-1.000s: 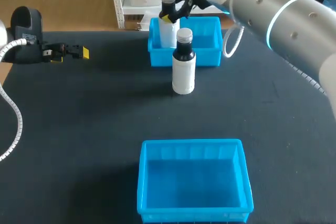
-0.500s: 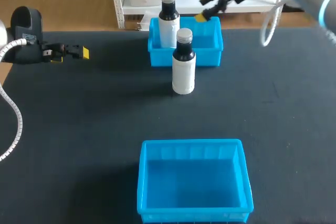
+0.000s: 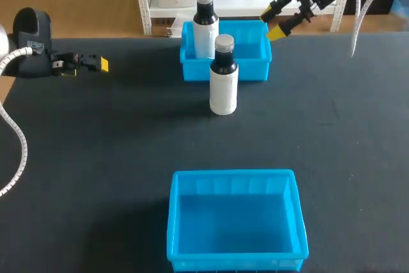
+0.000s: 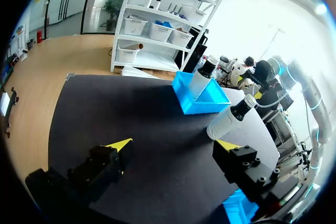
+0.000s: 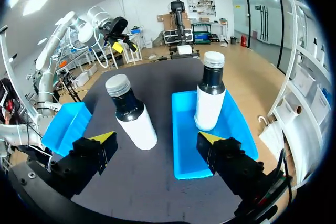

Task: Pick up the bottle, and place it in the far bin if it is heavy, or in the near bin if it is light.

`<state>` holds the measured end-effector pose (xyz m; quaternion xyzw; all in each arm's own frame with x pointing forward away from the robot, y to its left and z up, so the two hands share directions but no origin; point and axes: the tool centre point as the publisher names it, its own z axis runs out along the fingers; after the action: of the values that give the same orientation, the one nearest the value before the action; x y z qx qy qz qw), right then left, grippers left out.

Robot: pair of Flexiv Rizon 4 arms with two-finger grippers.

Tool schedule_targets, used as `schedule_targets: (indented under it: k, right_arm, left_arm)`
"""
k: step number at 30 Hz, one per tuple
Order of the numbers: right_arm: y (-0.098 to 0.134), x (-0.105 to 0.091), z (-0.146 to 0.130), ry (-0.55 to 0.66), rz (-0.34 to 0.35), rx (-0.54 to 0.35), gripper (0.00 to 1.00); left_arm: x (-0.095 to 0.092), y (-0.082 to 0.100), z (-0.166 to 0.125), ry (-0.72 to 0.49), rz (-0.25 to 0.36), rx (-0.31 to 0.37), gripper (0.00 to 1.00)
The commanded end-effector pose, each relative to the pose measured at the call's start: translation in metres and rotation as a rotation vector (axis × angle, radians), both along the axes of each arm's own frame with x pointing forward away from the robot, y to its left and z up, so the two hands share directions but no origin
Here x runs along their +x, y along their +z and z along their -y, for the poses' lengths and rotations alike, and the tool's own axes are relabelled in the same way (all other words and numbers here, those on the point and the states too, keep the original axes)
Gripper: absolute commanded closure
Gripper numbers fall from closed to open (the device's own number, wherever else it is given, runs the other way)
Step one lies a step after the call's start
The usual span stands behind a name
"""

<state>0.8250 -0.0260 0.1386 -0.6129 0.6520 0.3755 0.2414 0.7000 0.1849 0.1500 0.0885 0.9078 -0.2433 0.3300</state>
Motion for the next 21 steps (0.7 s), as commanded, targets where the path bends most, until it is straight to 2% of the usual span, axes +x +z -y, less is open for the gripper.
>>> schedule_targets:
  k: [1, 5, 11, 21]
  right_arm:
    - [-0.006, -0.008, -0.003, 0.058, -0.055, 0.021, 0.00]
    - [-0.011, -0.019, -0.011, 0.030, -0.045, 0.019, 0.00]
    - [-0.018, -0.026, -0.018, 0.023, -0.042, 0.042, 0.00]
    - [-0.015, -0.042, -0.038, -0.001, -0.006, 0.036, 0.00]
  left_arm:
    - [0.000, 0.000, 0.000, 0.000, 0.000, 0.000, 0.00]
    - [0.000, 0.000, 0.000, 0.000, 0.000, 0.000, 0.00]
    - [0.000, 0.000, 0.000, 0.000, 0.000, 0.000, 0.00]
    - [0.000, 0.000, 0.000, 0.000, 0.000, 0.000, 0.00]
